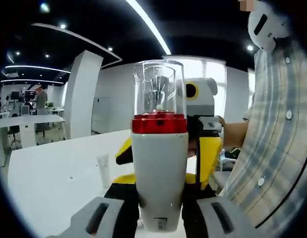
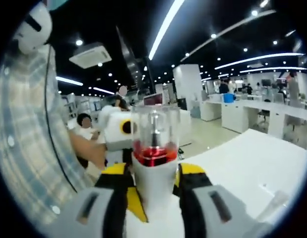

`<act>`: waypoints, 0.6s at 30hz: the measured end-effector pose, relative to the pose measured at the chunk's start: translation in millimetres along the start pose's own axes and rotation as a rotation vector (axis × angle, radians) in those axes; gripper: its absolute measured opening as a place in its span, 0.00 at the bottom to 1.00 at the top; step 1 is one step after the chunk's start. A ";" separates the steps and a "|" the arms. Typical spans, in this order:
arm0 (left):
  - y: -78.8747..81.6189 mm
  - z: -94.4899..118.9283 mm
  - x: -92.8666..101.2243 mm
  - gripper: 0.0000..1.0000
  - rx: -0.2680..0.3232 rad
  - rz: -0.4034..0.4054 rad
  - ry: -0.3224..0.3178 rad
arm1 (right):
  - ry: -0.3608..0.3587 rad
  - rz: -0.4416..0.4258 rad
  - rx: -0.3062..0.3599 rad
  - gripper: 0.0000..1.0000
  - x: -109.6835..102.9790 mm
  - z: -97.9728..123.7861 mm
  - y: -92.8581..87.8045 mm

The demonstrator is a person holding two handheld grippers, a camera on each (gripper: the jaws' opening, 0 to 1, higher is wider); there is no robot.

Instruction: Arrange the skincare products in the storage area until every visible bottle or jar stands upright without overlapping.

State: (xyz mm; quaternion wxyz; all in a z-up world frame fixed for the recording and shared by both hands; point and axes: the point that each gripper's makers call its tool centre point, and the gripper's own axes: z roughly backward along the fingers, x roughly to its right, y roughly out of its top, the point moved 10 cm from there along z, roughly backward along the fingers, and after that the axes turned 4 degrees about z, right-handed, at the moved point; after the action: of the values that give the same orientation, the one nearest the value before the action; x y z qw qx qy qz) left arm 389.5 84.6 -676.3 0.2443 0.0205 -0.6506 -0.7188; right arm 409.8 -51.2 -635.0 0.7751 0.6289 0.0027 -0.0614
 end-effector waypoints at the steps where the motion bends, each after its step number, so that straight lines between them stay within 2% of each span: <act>1: -0.2 1.7 -0.6 0.30 0.011 0.013 -0.012 | -0.003 0.003 -0.012 0.38 -0.3 -0.6 -0.7; 2: 0.1 2.4 0.9 0.30 0.022 0.025 -0.033 | -0.002 0.008 -0.018 0.38 -1.5 -1.7 -1.6; 3: -0.6 3.9 0.7 0.30 0.017 0.021 -0.027 | 0.014 -0.004 0.002 0.37 -2.4 -2.0 0.0; 7: -1.1 5.8 3.9 0.31 0.013 0.018 -0.036 | -0.002 -0.020 0.004 0.30 -3.6 -8.0 0.7; 8: -1.4 7.4 3.4 0.31 0.010 0.022 -0.032 | -0.010 -0.050 0.007 0.30 -5.3 -11.6 0.4; 11: -0.7 13.2 2.8 0.31 0.025 0.027 -0.032 | -0.031 -0.029 0.028 0.29 -10.7 -14.9 2.2; 18: -7.2 17.6 6.1 0.32 -0.030 -0.021 0.004 | -0.041 0.027 0.001 0.28 -17.0 -20.4 -2.2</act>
State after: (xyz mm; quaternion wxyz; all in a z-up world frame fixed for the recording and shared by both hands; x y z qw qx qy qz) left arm 375.7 98.8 -678.7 0.2386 0.0252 -0.6391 -0.7307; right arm 394.2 -30.2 -640.1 0.7754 0.6279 -0.0216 -0.0637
